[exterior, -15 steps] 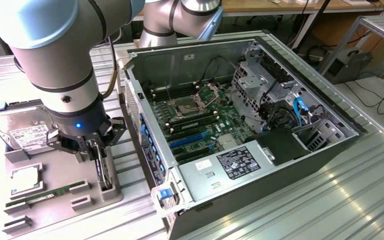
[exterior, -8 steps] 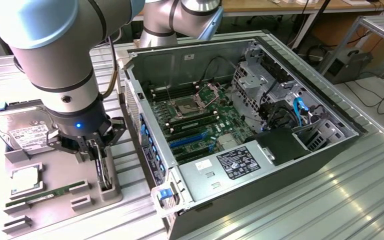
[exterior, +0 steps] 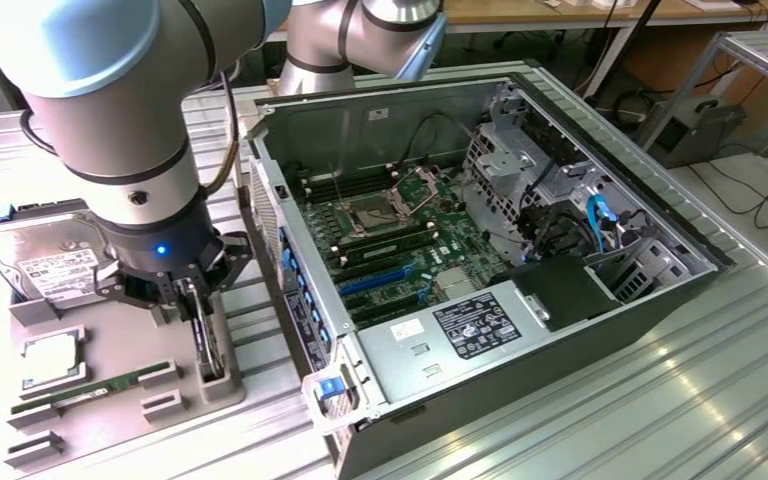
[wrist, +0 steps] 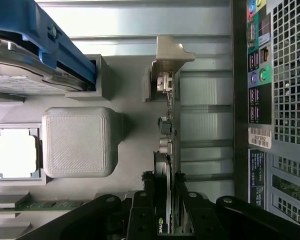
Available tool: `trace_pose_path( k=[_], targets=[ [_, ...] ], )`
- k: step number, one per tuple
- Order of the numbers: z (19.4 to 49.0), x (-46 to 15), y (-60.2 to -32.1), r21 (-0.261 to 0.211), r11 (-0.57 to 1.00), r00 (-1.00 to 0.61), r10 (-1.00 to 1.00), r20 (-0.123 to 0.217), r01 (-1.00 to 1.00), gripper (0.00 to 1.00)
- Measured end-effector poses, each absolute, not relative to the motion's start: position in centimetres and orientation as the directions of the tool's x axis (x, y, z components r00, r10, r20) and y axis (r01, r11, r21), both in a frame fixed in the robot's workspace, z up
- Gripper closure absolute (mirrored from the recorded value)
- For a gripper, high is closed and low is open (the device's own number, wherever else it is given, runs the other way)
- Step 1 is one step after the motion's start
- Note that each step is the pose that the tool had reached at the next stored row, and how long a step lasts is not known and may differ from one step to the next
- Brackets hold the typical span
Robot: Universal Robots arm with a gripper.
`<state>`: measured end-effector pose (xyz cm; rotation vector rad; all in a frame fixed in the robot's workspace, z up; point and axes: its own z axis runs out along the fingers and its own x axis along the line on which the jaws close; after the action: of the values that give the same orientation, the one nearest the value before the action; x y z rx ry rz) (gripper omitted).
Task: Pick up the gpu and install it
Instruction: 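Pick up the gpu and move the gpu toward the slot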
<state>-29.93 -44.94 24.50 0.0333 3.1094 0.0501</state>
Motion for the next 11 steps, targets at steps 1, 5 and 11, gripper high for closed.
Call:
trace_pose_path(
  k=[1,5,11],
  targets=[
    [24.50,-29.88,-44.94,0.032,0.999,-0.999,0.015,-0.031,0.014,0.74],
    [24.52,-29.81,-44.94,0.033,0.999,-1.000,0.008,-0.030,0.007,0.74],
    [25.48,-29.47,-44.94,0.035,0.999,-0.999,-0.013,-0.030,-0.014,0.74]
  ],
)
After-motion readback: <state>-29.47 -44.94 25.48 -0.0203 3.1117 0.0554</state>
